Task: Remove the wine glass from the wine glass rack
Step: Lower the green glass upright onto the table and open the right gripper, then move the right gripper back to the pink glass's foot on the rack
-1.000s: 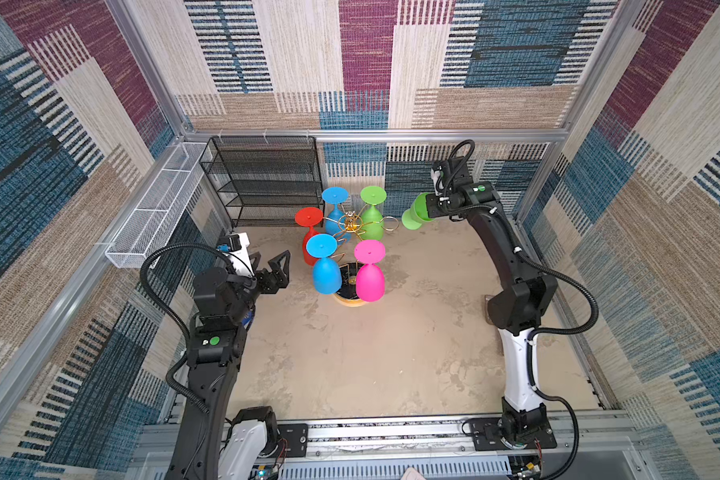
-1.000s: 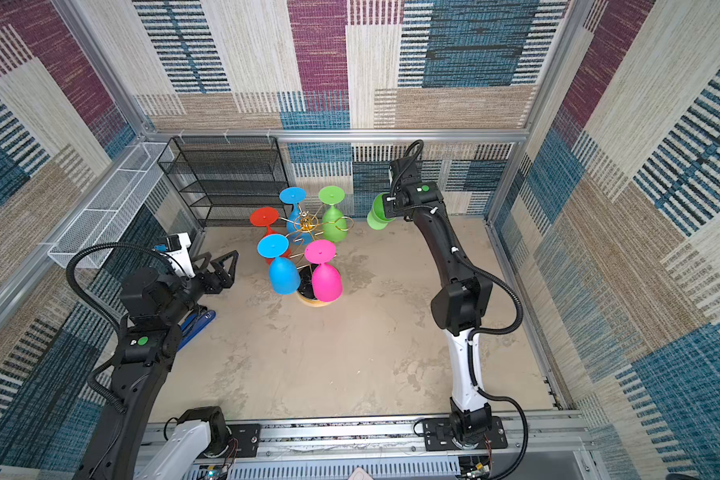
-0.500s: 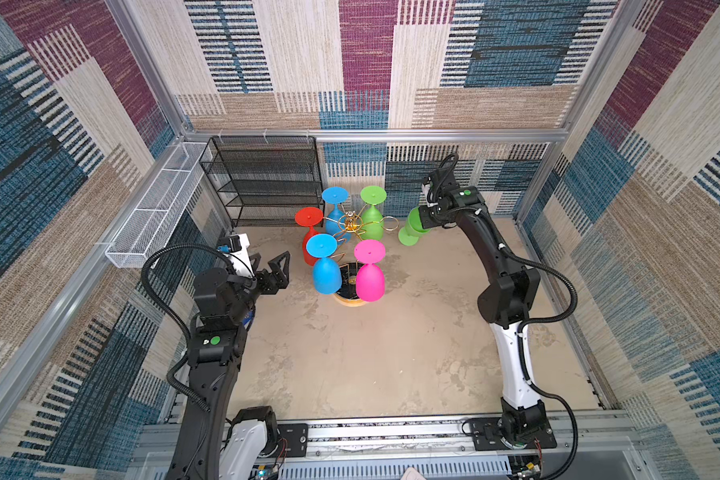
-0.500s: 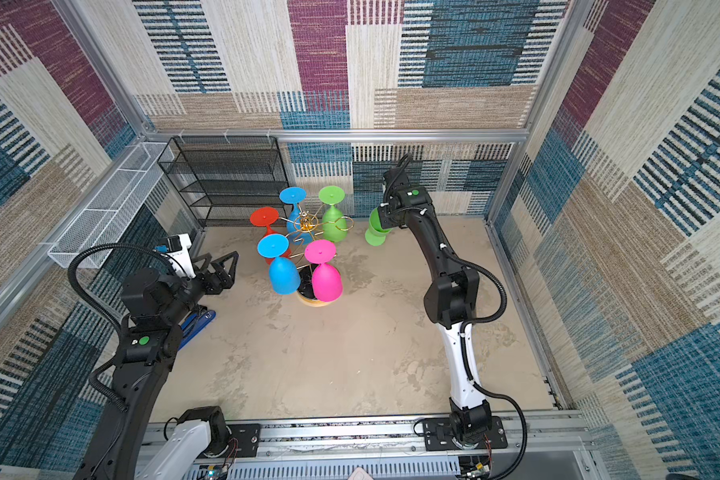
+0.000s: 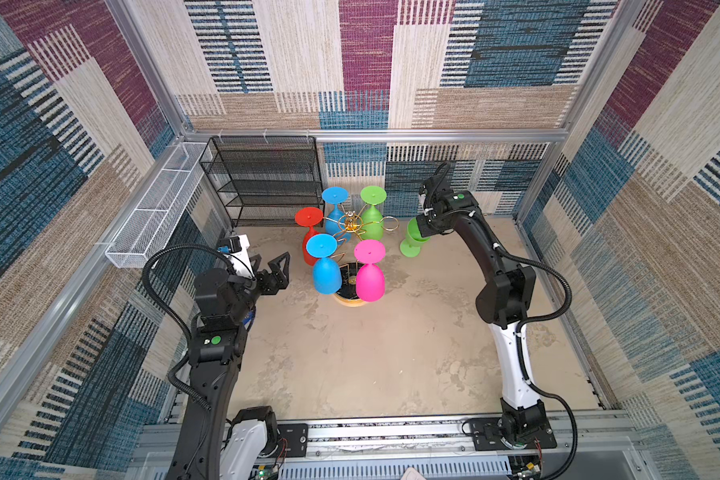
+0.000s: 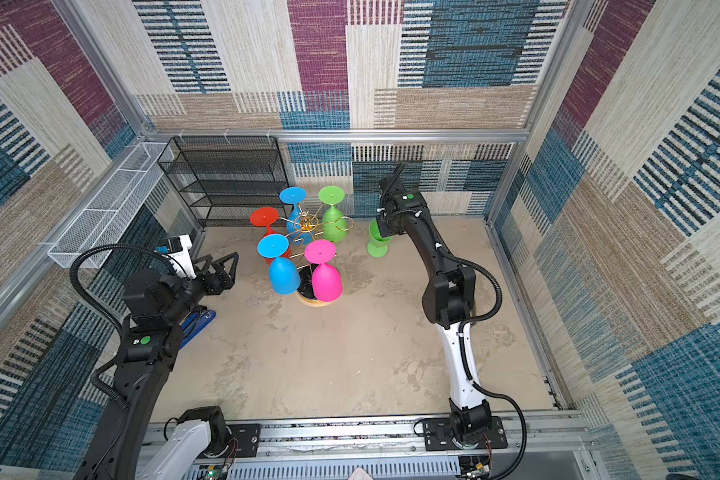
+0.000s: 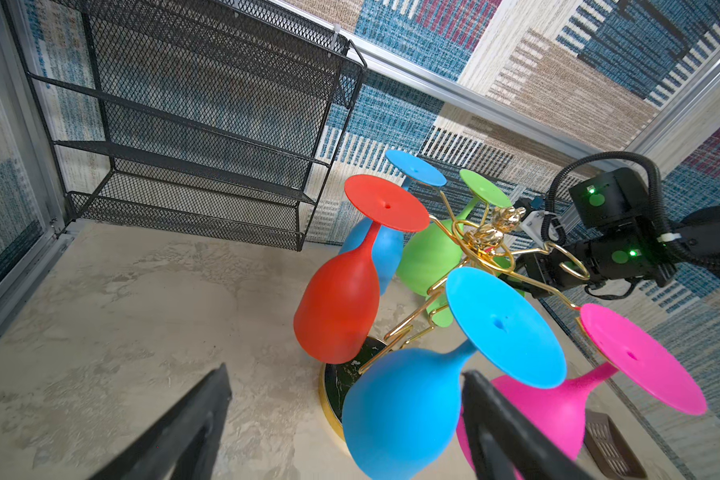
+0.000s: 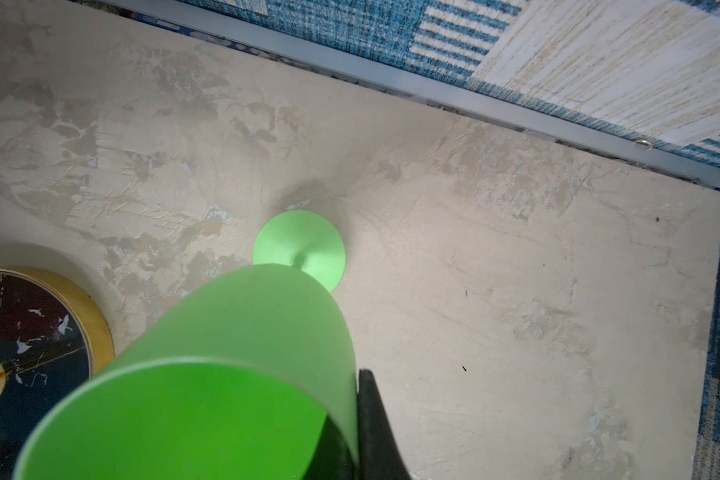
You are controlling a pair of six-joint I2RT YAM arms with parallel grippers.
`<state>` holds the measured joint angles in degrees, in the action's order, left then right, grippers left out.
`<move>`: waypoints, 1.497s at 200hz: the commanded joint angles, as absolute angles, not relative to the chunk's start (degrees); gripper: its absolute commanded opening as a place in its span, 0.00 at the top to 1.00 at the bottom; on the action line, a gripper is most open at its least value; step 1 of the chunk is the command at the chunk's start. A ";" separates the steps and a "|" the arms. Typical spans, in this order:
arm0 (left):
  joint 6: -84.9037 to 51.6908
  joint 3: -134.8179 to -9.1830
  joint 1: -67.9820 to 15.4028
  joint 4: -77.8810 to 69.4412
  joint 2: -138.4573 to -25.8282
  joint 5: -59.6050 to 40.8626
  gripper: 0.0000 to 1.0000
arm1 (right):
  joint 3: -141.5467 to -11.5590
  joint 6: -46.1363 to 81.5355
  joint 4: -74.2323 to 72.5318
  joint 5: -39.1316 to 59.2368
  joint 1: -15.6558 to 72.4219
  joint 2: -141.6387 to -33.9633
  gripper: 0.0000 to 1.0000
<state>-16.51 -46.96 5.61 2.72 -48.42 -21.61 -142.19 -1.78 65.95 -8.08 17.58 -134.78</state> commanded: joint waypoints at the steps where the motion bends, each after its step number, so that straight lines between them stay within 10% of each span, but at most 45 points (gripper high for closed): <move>1: -17.37 -46.85 5.79 0.70 -48.47 -22.86 0.11 | -142.12 -2.14 65.76 -8.66 17.96 -134.31 0.90; 140: -17.54 -46.49 5.89 0.62 -47.89 -22.67 0.11 | -142.83 1.10 59.02 1.07 16.77 -126.92 0.57; 232: -18.80 -45.73 6.50 -0.38 -47.46 -23.28 0.11 | -82.90 19.20 19.88 30.38 14.32 -80.45 0.49; 299: -20.20 -45.00 7.64 -1.76 -47.38 -24.51 0.11 | -70.68 29.05 9.00 35.39 20.33 -74.60 0.52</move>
<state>-18.50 -45.36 7.38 0.58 -47.55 -23.35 -70.70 24.67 16.08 33.58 17.26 -73.17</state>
